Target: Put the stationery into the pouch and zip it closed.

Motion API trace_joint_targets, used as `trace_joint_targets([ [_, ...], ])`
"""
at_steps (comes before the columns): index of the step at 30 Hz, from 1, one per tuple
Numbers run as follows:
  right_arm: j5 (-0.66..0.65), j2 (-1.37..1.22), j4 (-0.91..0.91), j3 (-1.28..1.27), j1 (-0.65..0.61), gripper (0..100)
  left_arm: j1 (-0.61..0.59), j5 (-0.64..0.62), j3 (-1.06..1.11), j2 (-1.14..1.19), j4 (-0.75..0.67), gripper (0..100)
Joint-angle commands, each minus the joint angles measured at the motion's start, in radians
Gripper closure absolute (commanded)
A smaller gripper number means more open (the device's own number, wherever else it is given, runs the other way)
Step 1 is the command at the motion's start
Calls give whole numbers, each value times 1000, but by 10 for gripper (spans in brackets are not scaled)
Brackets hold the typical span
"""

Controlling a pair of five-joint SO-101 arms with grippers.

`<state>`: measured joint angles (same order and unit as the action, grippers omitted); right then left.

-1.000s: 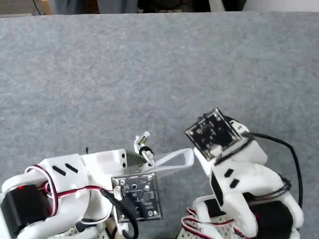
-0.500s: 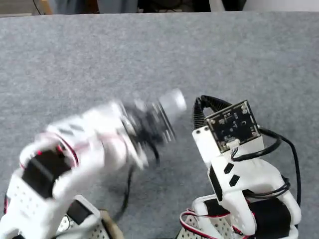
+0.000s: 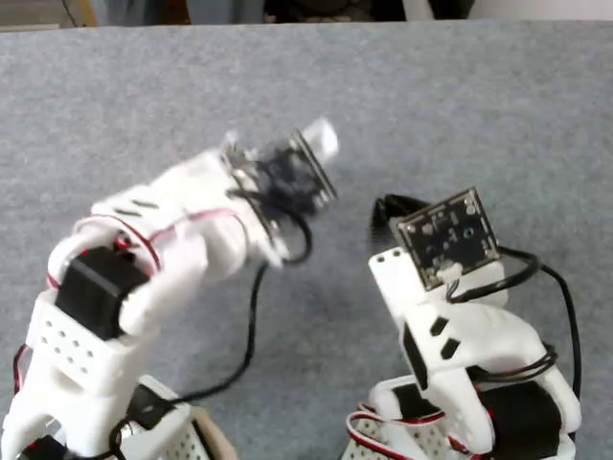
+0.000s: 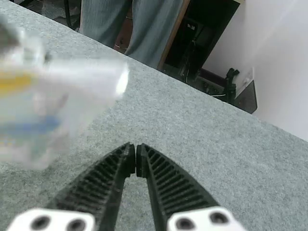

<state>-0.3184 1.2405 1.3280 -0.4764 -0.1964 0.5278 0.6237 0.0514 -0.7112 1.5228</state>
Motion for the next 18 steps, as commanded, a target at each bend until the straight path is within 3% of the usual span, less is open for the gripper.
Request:
trace_joint_targets([
  [1, 11, -4, 0, 5, -12, 983, 120, 3, 45, -8, 141, 971],
  [4, 11, -4, 0, 5, -12, 983, 242, -21, 133, -52, 227, 971],
  [9, 11, -15, -8, 25, -12, 983, 417, -126, 329, -227, 229, 971],
  [13, 64, -42, -48, 33, -12, 975, 430, -164, 476, -321, 229, 971],
  [18, 203, -223, -35, 74, -84, 838, 407, -166, 582, -384, 224, 971],
])
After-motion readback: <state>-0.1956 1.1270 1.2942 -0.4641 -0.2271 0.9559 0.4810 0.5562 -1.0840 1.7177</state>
